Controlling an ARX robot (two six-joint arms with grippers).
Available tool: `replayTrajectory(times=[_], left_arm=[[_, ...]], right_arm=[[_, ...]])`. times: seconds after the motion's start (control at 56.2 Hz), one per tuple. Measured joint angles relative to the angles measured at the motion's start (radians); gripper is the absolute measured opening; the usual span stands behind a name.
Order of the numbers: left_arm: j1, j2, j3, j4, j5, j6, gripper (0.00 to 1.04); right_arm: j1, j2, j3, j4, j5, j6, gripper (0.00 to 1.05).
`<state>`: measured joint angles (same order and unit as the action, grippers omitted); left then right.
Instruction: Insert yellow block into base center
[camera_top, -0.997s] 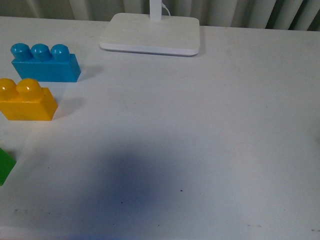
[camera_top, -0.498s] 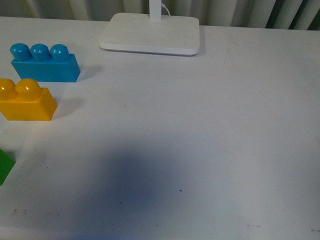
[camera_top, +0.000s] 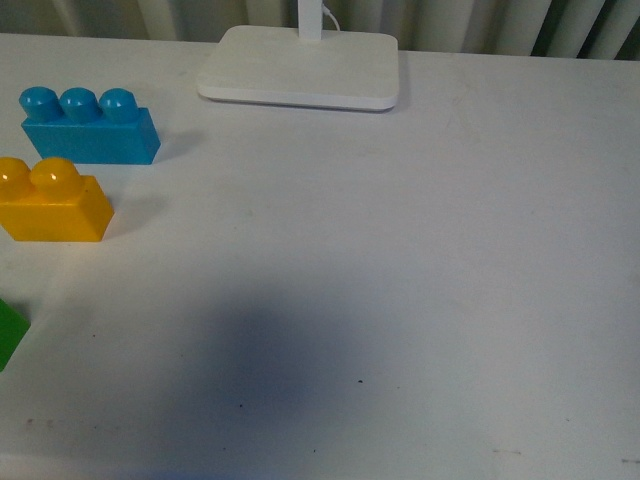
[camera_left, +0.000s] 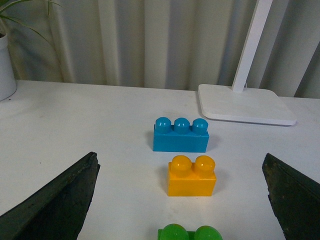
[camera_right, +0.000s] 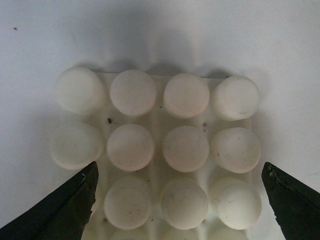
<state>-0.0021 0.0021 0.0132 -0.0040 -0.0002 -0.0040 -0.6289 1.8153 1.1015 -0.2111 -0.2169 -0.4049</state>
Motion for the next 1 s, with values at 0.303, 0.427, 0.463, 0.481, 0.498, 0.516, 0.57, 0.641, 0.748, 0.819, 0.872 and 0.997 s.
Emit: replayTrajectory(times=[0.303, 0.427, 0.463, 0.481, 0.498, 0.516, 0.57, 0.641, 0.748, 0.819, 0.872, 0.997], left_arm=[[0.000, 0.000, 0.000, 0.000, 0.000, 0.000, 0.98], [0.000, -0.001, 0.000, 0.000, 0.000, 0.000, 0.98], [0.000, -0.001, 0.000, 0.000, 0.000, 0.000, 0.98], [0.000, -0.001, 0.000, 0.000, 0.000, 0.000, 0.98], [0.000, -0.001, 0.000, 0.000, 0.000, 0.000, 0.98], [0.000, -0.001, 0.000, 0.000, 0.000, 0.000, 0.98], [0.000, -0.001, 0.000, 0.000, 0.000, 0.000, 0.98], [0.000, -0.001, 0.000, 0.000, 0.000, 0.000, 0.98], [0.000, -0.001, 0.000, 0.000, 0.000, 0.000, 0.98], [0.000, -0.001, 0.000, 0.000, 0.000, 0.000, 0.98], [0.000, -0.001, 0.000, 0.000, 0.000, 0.000, 0.98], [0.000, -0.001, 0.000, 0.000, 0.000, 0.000, 0.98]], right_arm=[[-0.011, 0.068, 0.035, 0.019, 0.014, -0.030, 0.96], [-0.017, 0.084, 0.045, 0.023, 0.011, -0.047, 0.96], [-0.020, 0.089, 0.046, 0.032, 0.005, -0.051, 0.96], [-0.021, 0.090, 0.046, 0.036, 0.003, -0.051, 0.96], [-0.021, 0.090, 0.044, 0.041, -0.003, -0.050, 0.96], [-0.021, 0.090, 0.041, 0.046, -0.005, -0.050, 0.96], [-0.021, 0.087, 0.030, 0.054, -0.016, -0.044, 0.96], [-0.015, 0.071, -0.001, 0.071, -0.039, -0.030, 0.96], [0.006, 0.040, -0.053, 0.098, -0.048, 0.017, 0.96], [0.034, 0.005, -0.103, 0.112, -0.047, 0.043, 0.96], [0.069, -0.031, -0.152, 0.126, -0.037, 0.069, 0.96], [0.191, -0.112, -0.269, 0.149, -0.002, 0.169, 0.96]])
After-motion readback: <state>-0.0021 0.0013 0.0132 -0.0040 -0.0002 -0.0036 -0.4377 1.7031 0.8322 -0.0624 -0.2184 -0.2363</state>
